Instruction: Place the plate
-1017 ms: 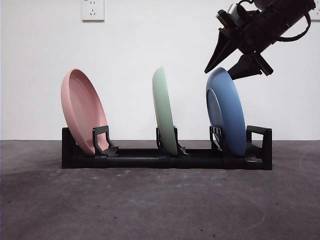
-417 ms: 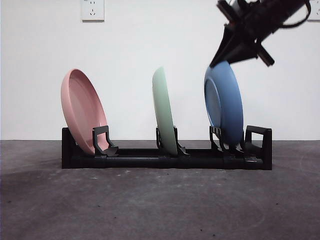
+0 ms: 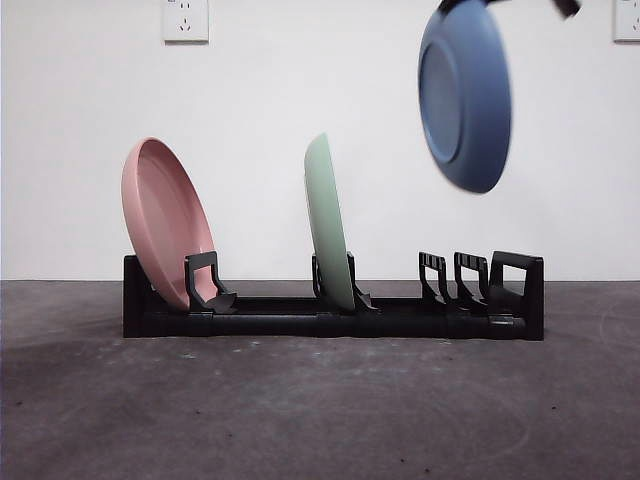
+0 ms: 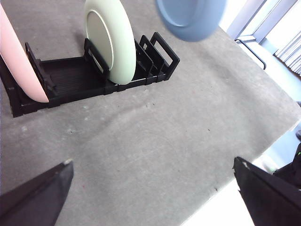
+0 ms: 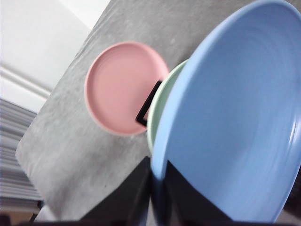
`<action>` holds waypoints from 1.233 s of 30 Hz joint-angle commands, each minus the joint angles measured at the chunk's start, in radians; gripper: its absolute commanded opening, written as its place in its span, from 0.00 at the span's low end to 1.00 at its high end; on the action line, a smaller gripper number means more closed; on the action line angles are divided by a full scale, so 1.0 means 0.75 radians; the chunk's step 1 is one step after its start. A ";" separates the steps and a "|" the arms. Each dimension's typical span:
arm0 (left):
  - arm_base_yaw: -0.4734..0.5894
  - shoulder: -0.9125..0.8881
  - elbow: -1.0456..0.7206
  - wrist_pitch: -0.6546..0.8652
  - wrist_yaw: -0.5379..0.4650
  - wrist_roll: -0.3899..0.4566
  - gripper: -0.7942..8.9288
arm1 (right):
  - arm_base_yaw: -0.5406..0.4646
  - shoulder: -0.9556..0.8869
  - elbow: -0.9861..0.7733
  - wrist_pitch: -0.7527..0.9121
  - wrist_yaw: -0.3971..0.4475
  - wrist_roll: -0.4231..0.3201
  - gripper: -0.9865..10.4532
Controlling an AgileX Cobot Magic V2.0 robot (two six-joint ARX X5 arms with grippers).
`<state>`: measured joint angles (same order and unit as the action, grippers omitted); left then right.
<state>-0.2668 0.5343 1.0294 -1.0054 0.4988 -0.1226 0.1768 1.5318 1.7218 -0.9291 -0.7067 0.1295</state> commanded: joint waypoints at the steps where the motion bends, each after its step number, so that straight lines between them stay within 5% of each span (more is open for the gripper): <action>1: -0.006 0.001 0.035 0.015 0.004 0.039 0.62 | 0.029 -0.063 0.036 -0.065 -0.010 -0.096 0.10; 8: -0.006 0.003 0.035 0.075 0.004 0.070 0.62 | 0.186 -0.237 -0.013 -0.289 0.065 -0.290 0.10; 14: -0.006 0.003 0.035 0.113 0.003 0.069 0.62 | 0.439 -0.410 -0.213 -0.294 0.235 -0.298 0.10; 30: -0.006 0.004 0.035 0.114 0.004 0.069 0.62 | 1.233 -0.461 -0.796 0.013 1.097 0.038 0.10; 37: -0.006 0.004 0.035 0.114 0.004 0.069 0.62 | 1.387 -0.222 -0.810 0.101 1.263 0.058 0.10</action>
<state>-0.2668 0.5346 1.0294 -0.9344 0.4988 -0.0883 1.1961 1.3273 1.1019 -0.8616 0.2230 0.1581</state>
